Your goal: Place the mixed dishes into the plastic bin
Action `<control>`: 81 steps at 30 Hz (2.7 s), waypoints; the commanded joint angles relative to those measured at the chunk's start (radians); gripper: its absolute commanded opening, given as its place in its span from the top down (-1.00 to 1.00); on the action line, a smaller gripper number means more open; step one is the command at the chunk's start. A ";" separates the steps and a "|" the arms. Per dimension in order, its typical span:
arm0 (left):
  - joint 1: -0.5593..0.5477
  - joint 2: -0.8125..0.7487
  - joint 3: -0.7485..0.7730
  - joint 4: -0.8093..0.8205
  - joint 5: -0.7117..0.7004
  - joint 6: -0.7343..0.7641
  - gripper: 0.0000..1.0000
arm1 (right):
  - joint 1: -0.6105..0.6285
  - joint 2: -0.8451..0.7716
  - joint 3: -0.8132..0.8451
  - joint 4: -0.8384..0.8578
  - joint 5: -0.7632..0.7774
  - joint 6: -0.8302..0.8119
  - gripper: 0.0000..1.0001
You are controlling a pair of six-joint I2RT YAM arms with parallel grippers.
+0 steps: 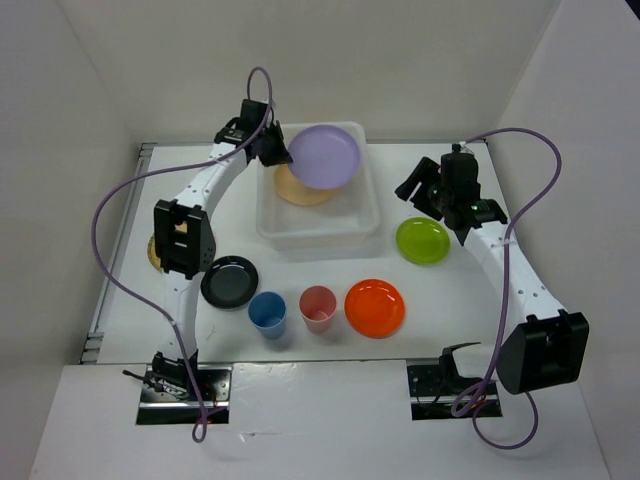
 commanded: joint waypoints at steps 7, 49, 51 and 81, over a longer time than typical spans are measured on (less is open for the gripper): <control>-0.015 0.122 0.154 -0.123 -0.132 -0.016 1.00 | -0.009 -0.038 -0.034 0.025 0.008 0.007 -0.46; 0.003 -0.126 0.958 -0.662 -0.201 0.125 -0.22 | -0.213 -0.041 -0.442 0.056 0.100 0.219 -0.57; 0.017 -0.207 0.853 -0.696 -0.248 0.125 -0.23 | -0.213 -0.041 -0.442 0.079 0.100 0.219 -0.57; 0.064 -1.725 -1.470 -0.016 -0.457 -0.709 -0.34 | -0.188 -0.208 -0.344 0.081 -0.047 0.069 -0.65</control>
